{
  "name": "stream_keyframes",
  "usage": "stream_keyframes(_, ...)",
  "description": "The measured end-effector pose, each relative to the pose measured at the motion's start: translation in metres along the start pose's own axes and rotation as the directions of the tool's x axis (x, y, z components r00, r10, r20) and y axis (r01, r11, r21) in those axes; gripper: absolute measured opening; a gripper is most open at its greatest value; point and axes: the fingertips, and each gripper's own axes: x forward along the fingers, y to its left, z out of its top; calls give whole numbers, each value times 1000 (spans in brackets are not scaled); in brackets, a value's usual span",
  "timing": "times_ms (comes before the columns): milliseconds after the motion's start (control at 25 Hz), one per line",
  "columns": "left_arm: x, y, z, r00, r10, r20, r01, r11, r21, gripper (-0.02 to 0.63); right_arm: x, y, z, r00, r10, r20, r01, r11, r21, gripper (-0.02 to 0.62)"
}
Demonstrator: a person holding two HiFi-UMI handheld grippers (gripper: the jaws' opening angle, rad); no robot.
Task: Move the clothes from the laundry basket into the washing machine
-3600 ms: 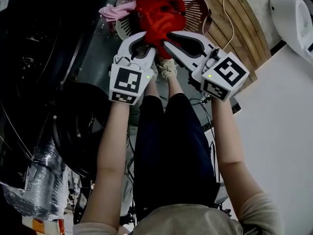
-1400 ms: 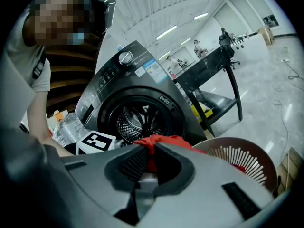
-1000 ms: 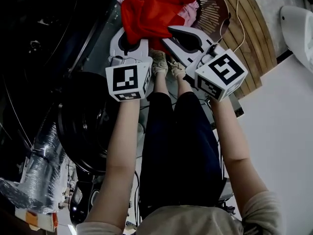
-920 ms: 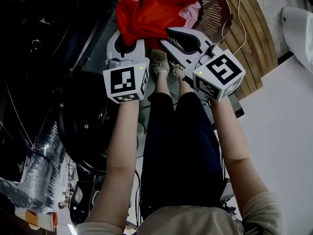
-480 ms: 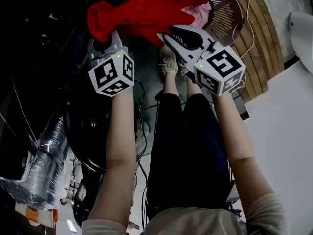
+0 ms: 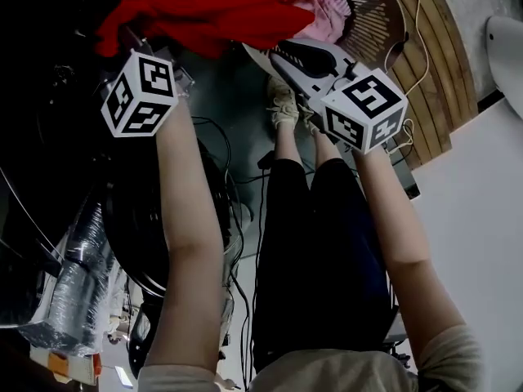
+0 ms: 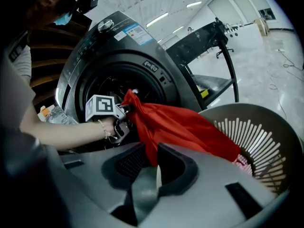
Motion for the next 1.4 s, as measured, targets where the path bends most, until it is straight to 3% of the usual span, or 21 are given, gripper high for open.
stream_keyframes(120, 16, 19, 20, 998, 45, 42, -45, 999, -3, 72, 0, -2, -4, 1000, 1, -2, -1, 1000, 9, 75)
stream_keyframes(240, 33, 25, 17, 998, 52, 30, -51, 998, -36, 81, 3, -3, -11, 1000, 2, -11, -2, 1000, 15, 75)
stream_keyframes(320, 44, 27, 1, 999, 52, -15, -54, 990, -134, 121, 4, -3, -14, 1000, 4, -16, -3, 1000, 18, 75)
stream_keyframes(440, 51, 28, -28, 994, 34, -103, -63, 956, -287, 245, 4, -1, -17, 1000, 6, -18, -6, 1000, 21, 75)
stream_keyframes(560, 43, 28, -39, 989, 18, -149, -68, 939, -338, 291, 3, 0, -18, 1000, 5, -19, -4, 1000, 23, 75)
stream_keyframes(680, 16, 25, -34, 990, 6, -140, -53, 939, -340, 298, 1, 1, -19, 1000, 2, -19, -2, 1000, 26, 75)
stream_keyframes(840, -23, -10, -47, 983, -98, -158, 42, 946, -321, 314, -2, 2, -21, 1000, -4, -28, 5, 1000, 29, 75)
stream_keyframes(1040, -42, -67, -93, 943, -217, -251, 120, 929, -350, 352, -4, 1, -26, 999, -8, -38, 9, 999, 30, 75)
stream_keyframes(1200, -25, -101, -120, 910, -283, -303, 189, 934, -304, 395, -4, -2, -30, 999, -14, -38, 15, 999, 33, 75)
stream_keyframes(1320, -7, -114, -135, 893, -269, -360, 197, 954, -224, 404, -4, -6, -34, 999, -19, -39, 20, 999, 34, 75)
stream_keyframes(1400, 1, -111, -139, 901, -198, -387, 144, 976, -166, 399, -3, -8, -36, 999, -22, -36, 23, 999, 35, 75)
